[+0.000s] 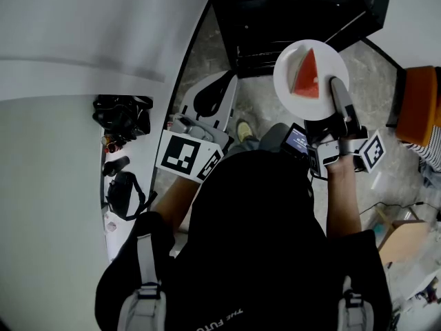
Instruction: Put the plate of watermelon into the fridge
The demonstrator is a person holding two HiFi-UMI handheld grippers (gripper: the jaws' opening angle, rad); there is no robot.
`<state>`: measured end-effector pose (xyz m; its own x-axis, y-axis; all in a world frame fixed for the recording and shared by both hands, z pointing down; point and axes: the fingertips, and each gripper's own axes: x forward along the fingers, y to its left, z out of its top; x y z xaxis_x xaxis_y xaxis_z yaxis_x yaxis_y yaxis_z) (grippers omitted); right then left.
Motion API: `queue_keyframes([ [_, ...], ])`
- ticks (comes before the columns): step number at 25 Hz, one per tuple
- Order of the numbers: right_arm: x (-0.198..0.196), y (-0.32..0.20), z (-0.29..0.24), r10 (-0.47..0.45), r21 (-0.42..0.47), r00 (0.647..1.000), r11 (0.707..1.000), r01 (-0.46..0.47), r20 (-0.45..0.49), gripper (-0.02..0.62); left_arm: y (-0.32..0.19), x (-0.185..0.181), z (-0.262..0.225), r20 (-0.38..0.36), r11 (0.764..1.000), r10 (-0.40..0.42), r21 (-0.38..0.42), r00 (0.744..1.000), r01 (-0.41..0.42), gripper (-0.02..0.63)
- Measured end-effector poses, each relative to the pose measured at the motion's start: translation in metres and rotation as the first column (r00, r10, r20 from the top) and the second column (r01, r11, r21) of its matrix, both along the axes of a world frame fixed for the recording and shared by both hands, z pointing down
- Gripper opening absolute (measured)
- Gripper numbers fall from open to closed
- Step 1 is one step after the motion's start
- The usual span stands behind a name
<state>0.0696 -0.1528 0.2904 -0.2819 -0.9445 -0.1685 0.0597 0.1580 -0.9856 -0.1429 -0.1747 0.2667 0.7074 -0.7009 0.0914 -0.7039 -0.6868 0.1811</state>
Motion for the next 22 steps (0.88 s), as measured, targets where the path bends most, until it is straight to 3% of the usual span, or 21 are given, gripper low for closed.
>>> queue_keyframes([
  [22,-0.0067,0.0018,-0.0032,0.014,-0.005,1.0,1.0,-0.014,-0.016,0.044,-0.0034,-0.0104,0.0034,-0.019,1.0,0.006,-0.012,1.0,-0.006,0.012],
])
